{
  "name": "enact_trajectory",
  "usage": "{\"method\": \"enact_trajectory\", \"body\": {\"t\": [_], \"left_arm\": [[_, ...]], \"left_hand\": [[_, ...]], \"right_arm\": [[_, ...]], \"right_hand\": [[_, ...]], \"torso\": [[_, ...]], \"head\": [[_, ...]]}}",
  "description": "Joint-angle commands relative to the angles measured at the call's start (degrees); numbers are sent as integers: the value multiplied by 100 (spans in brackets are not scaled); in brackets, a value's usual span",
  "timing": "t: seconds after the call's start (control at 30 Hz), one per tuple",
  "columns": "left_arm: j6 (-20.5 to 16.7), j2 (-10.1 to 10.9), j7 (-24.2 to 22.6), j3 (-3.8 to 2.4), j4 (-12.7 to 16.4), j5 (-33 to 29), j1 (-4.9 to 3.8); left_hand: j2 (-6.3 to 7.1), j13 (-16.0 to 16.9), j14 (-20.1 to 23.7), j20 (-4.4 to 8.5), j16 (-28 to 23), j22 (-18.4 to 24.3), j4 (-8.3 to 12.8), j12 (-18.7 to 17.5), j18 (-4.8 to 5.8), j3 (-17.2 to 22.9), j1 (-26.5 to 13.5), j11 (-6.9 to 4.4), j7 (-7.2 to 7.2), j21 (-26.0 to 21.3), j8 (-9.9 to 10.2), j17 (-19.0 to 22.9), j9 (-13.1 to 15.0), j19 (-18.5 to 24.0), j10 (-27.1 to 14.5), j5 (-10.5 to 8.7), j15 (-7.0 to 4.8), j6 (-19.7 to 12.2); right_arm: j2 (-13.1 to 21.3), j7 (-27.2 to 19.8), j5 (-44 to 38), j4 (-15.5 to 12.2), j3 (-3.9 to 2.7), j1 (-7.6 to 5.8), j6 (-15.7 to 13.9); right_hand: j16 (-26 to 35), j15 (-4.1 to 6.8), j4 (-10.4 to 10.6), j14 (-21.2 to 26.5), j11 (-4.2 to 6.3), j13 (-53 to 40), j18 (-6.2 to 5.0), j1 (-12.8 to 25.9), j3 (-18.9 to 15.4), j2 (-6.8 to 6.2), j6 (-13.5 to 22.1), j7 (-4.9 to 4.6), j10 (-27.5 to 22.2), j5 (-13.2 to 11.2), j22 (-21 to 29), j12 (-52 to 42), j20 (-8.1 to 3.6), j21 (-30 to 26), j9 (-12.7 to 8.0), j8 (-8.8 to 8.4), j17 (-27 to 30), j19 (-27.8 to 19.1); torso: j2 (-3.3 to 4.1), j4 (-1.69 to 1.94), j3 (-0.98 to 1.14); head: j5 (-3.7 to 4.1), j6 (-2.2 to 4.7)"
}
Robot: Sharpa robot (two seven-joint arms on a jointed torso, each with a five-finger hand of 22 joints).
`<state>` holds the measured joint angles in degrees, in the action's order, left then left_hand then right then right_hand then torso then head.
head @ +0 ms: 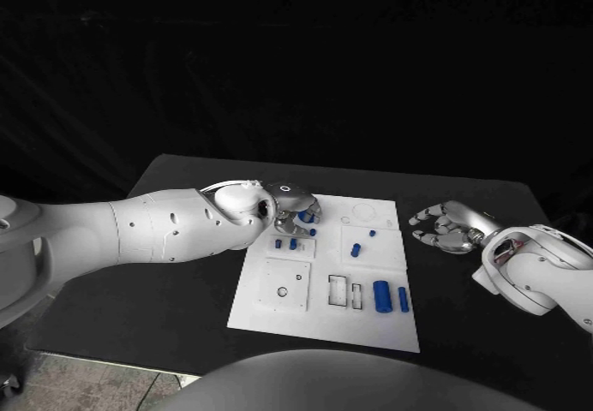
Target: Assemble the parts on the task board
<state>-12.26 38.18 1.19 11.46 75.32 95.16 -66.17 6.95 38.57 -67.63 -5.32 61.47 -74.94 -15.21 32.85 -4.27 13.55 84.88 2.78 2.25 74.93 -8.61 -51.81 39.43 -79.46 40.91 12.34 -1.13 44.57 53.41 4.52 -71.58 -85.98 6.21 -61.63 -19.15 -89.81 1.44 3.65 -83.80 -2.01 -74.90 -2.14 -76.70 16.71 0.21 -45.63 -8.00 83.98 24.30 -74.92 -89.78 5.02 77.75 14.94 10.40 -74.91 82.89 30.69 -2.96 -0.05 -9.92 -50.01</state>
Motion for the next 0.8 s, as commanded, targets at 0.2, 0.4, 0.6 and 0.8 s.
{"method": "enact_trajectory", "body": {"t": [0.2, 0.4, 0.6, 0.8], "left_arm": [[8, -154, -147, -7, -109, 247, 24], [37, -274, -131, -9, -228, 262, 62], [105, -401, -135, -11, -396, 226, 104], [157, -511, -167, -14, -537, 183, 128]], "left_hand": [[2, 16, -128, 10, 187, -1054, 62, 78, 84, 59, 40, -16, 11, 137, -22, -84, -85, -116, 25, 174, -11, 105], [-16, 17, -110, 13, 191, -1050, 35, 97, 81, 67, -7, -1, 11, 129, -27, -42, -115, -112, 20, 195, -6, 124], [-60, 16, -59, 15, 200, -1041, 55, 150, 75, 121, -5, -22, 41, 107, -113, 44, -154, -97, 53, 234, -12, 324], [-67, 21, -28, 23, 227, -1039, 119, 237, 74, 180, 29, -56, 67, 105, -152, 106, -210, -93, 171, 298, -33, 448]], "right_arm": [[6, -21, -16, -16, 0, 1, 39], [19, -5, -16, -18, 0, 1, 45], [20, -5, -16, -16, 0, 1, 36], [16, -2, -16, -13, 0, 0, 44]], "right_hand": [[-19, -40, 1, -620, -48, -1510, -108, -16, 47, -38, -34, 16, 602, 25, -1080, -22, 17, 0, -9, 4, -1509, -22], [-19, -40, 1, -620, -48, -1510, -108, -16, 47, -38, -34, 16, 602, 25, -1080, -22, 17, 0, -9, 4, -1509, -22], [-19, -40, 1, -620, -48, -1510, -108, -16, 47, -38, -34, 16, 602, 25, -1080, -22, 17, 0, -9, 4, -1509, -22], [-19, -40, 1, -620, -48, -1510, -108, -16, 47, -38, -34, 16, 602, 25, -1080, -22, 17, 0, -9, 4, -1509, -22]], "torso": [[-5, -13, 3], [-5, -17, 4], [-5, -14, 3], [3, -20, -2]], "head": [[-7, 1], [2, 1], [29, 1], [40, 1]]}}
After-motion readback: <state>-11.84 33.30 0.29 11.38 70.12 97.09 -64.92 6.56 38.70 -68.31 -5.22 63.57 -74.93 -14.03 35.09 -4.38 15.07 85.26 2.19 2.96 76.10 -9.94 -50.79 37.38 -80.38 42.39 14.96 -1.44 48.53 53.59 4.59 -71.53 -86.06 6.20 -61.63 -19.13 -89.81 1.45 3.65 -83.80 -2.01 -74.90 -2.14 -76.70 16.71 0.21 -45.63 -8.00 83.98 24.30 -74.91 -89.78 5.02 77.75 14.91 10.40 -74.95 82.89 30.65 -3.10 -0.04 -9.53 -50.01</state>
